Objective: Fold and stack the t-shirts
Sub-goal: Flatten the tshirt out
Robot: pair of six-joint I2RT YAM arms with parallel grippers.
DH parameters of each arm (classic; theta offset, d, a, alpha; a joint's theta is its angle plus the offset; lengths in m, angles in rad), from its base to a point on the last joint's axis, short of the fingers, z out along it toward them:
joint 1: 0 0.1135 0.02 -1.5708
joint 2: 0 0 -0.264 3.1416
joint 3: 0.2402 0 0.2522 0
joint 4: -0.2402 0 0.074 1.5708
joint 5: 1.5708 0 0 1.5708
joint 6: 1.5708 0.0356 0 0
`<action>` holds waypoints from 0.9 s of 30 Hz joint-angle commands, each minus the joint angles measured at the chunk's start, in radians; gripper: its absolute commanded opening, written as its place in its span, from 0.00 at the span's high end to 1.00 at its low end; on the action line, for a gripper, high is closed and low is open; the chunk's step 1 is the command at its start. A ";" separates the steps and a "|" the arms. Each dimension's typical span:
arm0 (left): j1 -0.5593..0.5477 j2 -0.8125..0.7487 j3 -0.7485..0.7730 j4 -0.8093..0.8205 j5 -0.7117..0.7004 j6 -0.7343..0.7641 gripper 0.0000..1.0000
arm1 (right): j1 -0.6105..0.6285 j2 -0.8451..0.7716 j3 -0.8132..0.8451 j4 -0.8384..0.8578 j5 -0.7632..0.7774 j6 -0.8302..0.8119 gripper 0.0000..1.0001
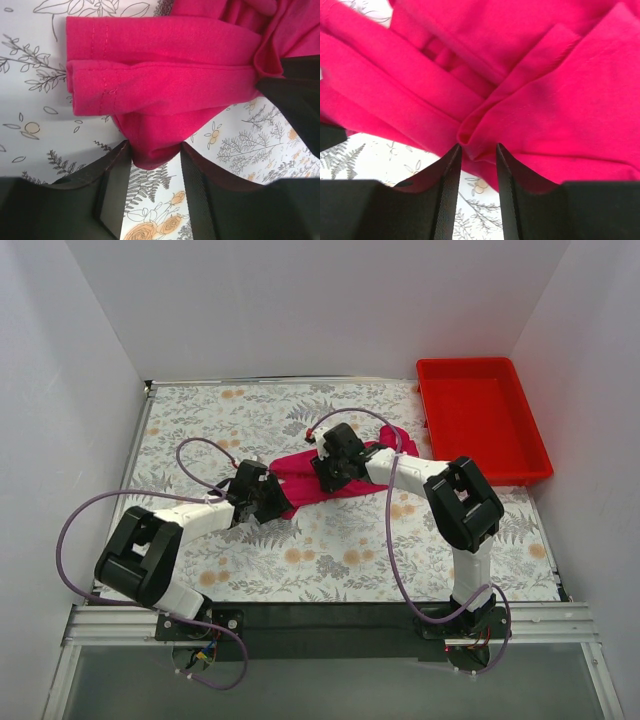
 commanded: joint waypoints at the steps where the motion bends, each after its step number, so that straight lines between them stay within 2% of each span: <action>1: -0.006 0.008 0.009 0.025 -0.038 0.026 0.59 | -0.003 -0.007 0.052 0.022 0.064 -0.005 0.66; 4: -0.006 0.017 0.004 0.030 -0.043 0.034 0.71 | -0.003 0.011 0.070 0.022 0.063 -0.008 0.66; 5: -0.005 0.017 0.001 0.028 -0.045 0.037 0.78 | -0.004 0.017 0.075 0.022 0.060 -0.008 0.71; 7: -0.006 0.009 -0.004 0.027 -0.051 0.042 0.84 | -0.003 0.034 0.079 0.022 0.053 -0.009 0.74; 9: -0.006 -0.003 -0.014 0.013 -0.069 0.048 0.97 | -0.003 0.039 0.085 0.024 0.041 -0.011 0.86; 10: -0.005 -0.027 -0.019 0.004 -0.074 0.048 1.00 | -0.003 0.036 0.087 0.022 0.043 -0.012 0.91; 11: -0.006 -0.041 -0.022 -0.007 -0.103 0.048 1.00 | -0.004 0.027 0.089 0.019 0.046 -0.014 0.98; 14: -0.002 -0.137 -0.039 -0.074 -0.170 0.045 1.00 | -0.018 -0.038 0.095 0.006 0.079 -0.021 0.99; 17: 0.055 -0.278 -0.040 -0.215 -0.247 0.071 1.00 | -0.080 -0.152 0.165 -0.062 0.235 -0.028 0.99; 21: 0.150 -0.450 -0.008 -0.352 -0.278 0.118 1.00 | -0.182 -0.246 0.257 -0.148 0.409 -0.029 0.99; 27: 0.193 -0.577 0.114 -0.475 -0.382 0.181 1.00 | -0.329 -0.328 0.426 -0.166 0.388 -0.028 0.99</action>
